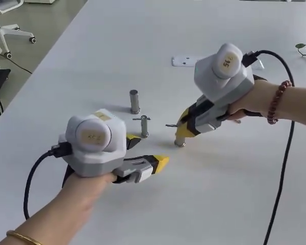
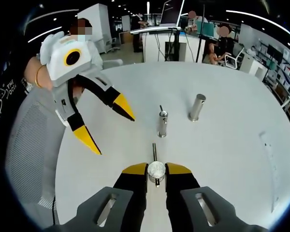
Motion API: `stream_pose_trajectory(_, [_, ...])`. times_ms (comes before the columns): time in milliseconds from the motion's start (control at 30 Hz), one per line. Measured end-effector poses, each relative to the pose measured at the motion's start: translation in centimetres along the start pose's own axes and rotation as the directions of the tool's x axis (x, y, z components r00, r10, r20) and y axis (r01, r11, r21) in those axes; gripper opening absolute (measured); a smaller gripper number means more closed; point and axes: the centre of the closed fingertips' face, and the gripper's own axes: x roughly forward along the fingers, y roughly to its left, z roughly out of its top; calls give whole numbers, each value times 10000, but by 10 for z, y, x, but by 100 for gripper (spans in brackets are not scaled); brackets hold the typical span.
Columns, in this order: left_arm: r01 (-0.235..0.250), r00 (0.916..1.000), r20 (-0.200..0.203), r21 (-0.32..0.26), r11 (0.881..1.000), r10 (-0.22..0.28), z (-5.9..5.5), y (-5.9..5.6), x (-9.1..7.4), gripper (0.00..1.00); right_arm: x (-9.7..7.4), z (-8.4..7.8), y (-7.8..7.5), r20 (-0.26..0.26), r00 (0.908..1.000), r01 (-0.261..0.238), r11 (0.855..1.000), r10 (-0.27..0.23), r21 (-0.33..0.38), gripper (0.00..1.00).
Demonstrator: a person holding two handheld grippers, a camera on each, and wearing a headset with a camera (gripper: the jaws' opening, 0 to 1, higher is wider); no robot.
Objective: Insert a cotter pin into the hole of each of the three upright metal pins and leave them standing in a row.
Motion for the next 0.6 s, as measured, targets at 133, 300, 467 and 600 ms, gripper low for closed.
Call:
stream_pose_trajectory(133, [85, 9998, 172, 42, 10000, -85, 4, 0, -5, 51, 1, 0, -2, -36, 10000, -8, 10000, 7, -35, 8])
stream_pose_trajectory(300, [178, 9993, 328, 27, 9998, -179, 10, -1, -10, 57, 3, -3, -6, -183, 9998, -4, 9999, 2, -102, 8])
stream_pose_trajectory(467, [273, 9987, 426, -91, 9996, -269, 12, -2, -14, 63, 5, -4, -15, -246, 9997, -38, 9999, 36, -103, 8])
stream_pose_trajectory(600, [370, 9980, 515, -137, 9992, -363, 14, -3, -18, 66, 7, -4, -21, -331, 9994, -80, 9998, 74, -175, 8])
